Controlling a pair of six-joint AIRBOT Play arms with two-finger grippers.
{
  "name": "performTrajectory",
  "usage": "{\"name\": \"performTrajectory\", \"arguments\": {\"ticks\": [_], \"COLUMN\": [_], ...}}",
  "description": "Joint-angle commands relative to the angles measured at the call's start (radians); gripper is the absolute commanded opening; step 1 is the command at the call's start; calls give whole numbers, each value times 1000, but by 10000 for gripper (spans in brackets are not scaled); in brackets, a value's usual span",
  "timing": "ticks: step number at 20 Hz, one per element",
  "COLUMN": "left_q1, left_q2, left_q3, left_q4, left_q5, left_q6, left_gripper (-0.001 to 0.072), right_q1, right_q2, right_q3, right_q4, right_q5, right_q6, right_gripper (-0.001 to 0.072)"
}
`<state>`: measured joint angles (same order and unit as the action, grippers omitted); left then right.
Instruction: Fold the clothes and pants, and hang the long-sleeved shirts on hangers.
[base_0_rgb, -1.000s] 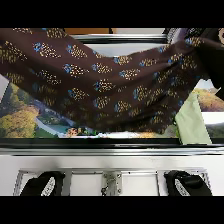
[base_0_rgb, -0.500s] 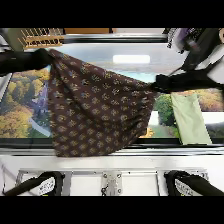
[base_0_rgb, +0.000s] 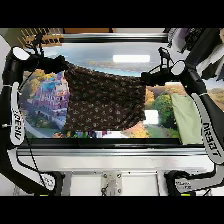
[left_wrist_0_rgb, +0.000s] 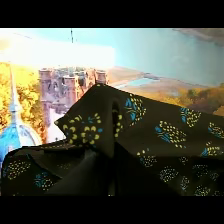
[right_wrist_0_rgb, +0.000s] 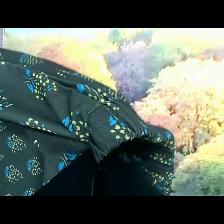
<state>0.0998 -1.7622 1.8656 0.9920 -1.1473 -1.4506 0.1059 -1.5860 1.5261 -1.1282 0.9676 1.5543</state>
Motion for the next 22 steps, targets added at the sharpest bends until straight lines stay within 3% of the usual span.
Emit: {"name": "performTrajectory", "arguments": {"ticks": [1, 5, 12, 18, 22], "left_q1": [16, 11, 3, 32, 69], "left_q2": [61, 303, 581, 613, 615], "left_q3": [-53, -435, -1005, -1200, -1205], "left_q4": [3, 9, 10, 10, 6], "left_q5": [-19, 77, 225, 361, 349], "left_q6": [4, 55, 93, 94, 94], "left_gripper": [8, 8, 8, 8, 16], "right_q1": [3, 35, 65, 140, 158], "right_q2": [33, 182, 352, 353, 353], "right_q3": [-9, -179, -563, -634, -634], "right_q4": [-80, -161, -123, -97, -52], "right_q5": [30, 98, 107, 114, 114], "right_q6": [-32, -44, -44, -44, -44], "right_gripper": [5, 4, 5, 7, 22]}}
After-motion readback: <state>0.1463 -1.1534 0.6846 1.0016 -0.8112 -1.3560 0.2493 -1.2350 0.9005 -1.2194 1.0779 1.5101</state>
